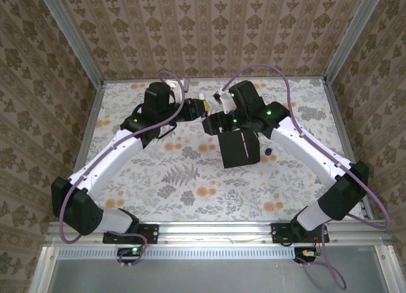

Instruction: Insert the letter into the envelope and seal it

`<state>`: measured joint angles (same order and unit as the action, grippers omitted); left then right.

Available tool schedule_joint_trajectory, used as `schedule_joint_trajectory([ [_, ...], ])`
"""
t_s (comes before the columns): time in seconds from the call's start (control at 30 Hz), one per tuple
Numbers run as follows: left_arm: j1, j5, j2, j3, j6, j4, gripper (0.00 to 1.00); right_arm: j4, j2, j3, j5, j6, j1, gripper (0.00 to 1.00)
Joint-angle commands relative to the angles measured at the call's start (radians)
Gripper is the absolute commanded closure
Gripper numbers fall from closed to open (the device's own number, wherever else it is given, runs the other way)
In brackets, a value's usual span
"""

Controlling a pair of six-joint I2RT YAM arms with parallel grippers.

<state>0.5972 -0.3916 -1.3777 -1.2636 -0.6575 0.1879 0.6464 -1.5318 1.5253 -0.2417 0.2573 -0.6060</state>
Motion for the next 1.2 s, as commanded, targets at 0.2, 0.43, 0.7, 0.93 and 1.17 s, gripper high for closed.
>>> schedule_joint_trajectory([
  [0.2,0.006,-0.018,-0.001,-0.01,-0.008,-0.054,1.0,-0.103,-0.015,0.007,-0.061,0.022,-0.005,0.27],
  [0.43,0.004,-0.037,0.003,0.001,-0.03,-0.092,1.0,-0.144,-0.027,0.004,-0.089,0.031,-0.005,0.36],
  [0.7,-0.002,-0.077,0.007,0.019,-0.064,-0.147,1.0,-0.185,-0.011,-0.017,-0.107,0.036,-0.001,0.57],
  [0.93,-0.011,-0.118,0.009,0.042,-0.073,-0.179,1.0,-0.259,0.044,-0.068,-0.13,0.029,0.007,0.72],
  [1.17,-0.035,-0.244,0.024,0.102,-0.104,-0.348,1.0,-0.361,0.114,-0.126,-0.299,0.051,0.06,0.76],
])
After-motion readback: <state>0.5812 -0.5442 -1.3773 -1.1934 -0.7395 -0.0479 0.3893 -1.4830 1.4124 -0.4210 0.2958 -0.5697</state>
